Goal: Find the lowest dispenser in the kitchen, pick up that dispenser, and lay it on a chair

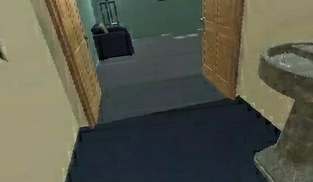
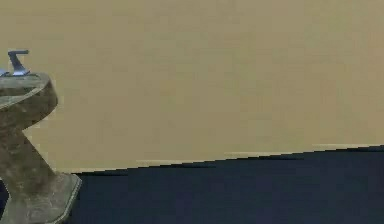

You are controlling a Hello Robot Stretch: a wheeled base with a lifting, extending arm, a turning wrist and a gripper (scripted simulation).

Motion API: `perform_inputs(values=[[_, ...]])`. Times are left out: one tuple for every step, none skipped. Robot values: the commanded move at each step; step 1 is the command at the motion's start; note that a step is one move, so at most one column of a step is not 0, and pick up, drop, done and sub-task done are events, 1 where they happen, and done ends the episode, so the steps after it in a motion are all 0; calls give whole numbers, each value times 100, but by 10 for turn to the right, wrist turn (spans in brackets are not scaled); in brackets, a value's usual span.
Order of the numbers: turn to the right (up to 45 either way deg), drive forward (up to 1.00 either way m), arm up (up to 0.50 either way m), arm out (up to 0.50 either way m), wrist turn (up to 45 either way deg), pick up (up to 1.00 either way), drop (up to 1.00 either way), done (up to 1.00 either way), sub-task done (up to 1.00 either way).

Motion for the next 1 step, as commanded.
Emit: perform_inputs(values=[[0, 100, 0, 0, 0, 0, 0, 0, 0]])
